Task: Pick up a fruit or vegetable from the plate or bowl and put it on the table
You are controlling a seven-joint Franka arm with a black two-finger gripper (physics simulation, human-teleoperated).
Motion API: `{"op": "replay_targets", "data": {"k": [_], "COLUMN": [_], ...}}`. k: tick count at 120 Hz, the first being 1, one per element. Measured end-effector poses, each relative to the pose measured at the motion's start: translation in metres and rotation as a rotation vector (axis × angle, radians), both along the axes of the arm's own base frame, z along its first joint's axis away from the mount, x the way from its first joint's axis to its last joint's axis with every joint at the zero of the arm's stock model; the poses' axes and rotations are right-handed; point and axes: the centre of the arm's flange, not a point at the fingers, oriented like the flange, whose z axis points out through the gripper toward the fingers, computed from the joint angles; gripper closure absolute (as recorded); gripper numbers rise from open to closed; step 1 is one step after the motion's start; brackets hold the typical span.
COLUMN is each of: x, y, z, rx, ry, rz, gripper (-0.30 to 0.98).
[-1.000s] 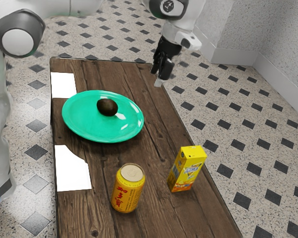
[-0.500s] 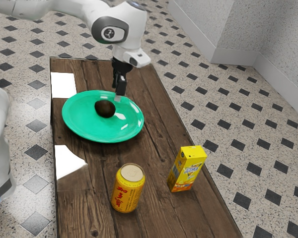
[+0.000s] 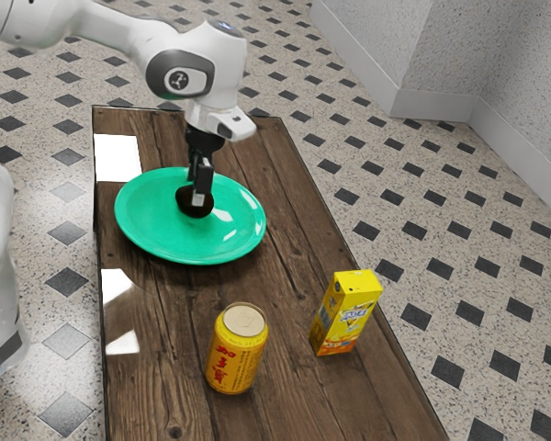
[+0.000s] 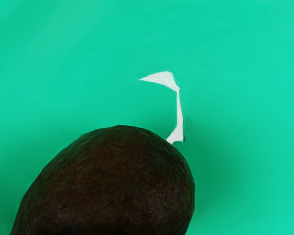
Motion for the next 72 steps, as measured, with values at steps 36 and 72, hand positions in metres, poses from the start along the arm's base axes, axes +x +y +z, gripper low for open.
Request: {"op": "replay_targets", "data": {"k": [36,72], "x": [0.044,0.018], "y": [0.012,-0.017], "z": [0.007,0.043], "rx": [0.045,0.024], "ry": [0.075,0.112], "rz": [-0.027,-0.08], "gripper": [0.02,0.02]}}
